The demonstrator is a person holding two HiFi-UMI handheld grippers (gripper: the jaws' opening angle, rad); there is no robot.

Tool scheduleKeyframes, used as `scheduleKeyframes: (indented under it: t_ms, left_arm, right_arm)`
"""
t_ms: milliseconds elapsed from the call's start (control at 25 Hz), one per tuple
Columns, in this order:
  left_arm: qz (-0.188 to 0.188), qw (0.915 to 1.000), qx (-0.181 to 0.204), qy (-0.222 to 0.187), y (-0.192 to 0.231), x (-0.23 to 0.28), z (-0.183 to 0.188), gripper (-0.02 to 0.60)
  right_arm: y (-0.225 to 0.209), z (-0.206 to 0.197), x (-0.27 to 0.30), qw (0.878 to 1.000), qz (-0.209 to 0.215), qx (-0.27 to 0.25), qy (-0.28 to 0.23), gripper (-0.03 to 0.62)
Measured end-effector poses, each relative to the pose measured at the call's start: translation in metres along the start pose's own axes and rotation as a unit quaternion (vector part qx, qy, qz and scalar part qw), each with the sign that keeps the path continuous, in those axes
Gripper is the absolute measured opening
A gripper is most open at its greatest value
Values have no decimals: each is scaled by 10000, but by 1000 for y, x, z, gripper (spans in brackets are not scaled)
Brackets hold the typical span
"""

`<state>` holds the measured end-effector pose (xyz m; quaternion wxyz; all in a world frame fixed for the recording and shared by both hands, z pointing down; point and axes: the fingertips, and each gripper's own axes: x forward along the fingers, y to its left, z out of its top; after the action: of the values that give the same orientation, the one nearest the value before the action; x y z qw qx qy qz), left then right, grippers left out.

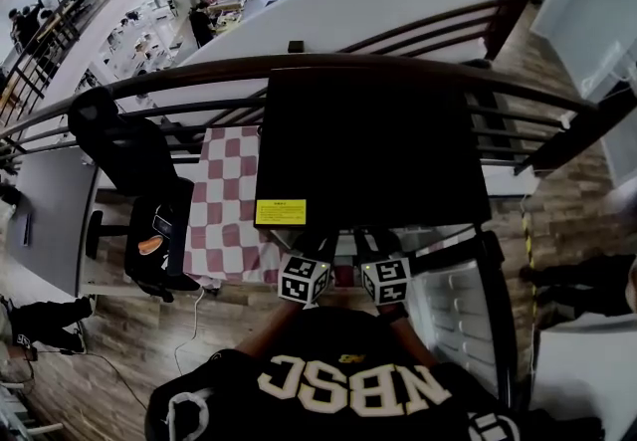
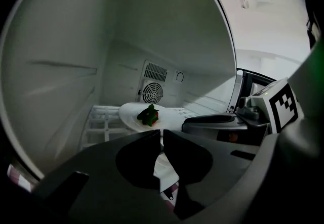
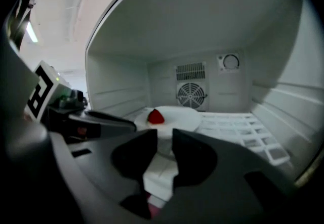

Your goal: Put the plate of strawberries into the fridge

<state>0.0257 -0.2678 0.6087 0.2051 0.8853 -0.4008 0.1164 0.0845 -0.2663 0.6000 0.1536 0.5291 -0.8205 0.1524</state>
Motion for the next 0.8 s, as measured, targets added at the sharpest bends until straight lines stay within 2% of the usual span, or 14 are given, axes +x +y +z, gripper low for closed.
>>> scheduleKeyframes:
  t_ms: [480, 800]
  left_arm:
    - [-18, 10000, -19, 29, 4, 1, 6, 35]
    - [56, 9999, -96, -104, 3, -12, 2, 35]
  right_arm:
    - [5, -1, 10, 10000, 37, 50, 22, 98]
    - [2, -5, -4, 9997, -147, 190, -56, 98]
